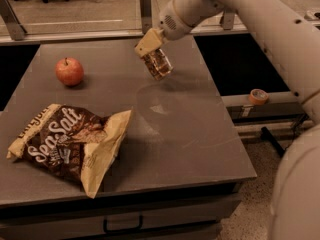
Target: Place orange can upright
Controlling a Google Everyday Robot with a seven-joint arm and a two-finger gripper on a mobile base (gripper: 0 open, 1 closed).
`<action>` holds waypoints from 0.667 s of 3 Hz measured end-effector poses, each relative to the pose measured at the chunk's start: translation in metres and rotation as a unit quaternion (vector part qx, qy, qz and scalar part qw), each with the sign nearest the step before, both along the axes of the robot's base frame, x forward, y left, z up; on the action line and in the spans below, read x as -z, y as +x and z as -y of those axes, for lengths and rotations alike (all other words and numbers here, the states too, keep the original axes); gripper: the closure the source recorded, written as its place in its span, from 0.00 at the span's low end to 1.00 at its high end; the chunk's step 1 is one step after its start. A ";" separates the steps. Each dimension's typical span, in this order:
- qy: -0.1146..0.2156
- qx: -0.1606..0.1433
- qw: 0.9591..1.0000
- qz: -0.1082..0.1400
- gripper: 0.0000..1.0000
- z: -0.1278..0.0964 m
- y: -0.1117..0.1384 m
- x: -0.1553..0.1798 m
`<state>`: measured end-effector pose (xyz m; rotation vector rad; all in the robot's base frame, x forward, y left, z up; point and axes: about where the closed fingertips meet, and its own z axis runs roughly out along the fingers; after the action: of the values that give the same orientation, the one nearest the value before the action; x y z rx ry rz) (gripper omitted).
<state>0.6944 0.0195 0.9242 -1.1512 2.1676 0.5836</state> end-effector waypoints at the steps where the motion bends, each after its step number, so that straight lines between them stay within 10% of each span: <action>1: 0.120 -0.041 0.991 0.033 1.00 0.023 -0.009 -0.024; 2: 0.211 -0.075 0.973 0.049 1.00 0.049 -0.024 -0.032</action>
Offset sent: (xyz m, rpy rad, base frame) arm -0.0441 -0.0914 0.0442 0.6312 -0.1400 0.2204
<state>0.6703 -0.0297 0.9558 -1.0847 1.7678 0.9772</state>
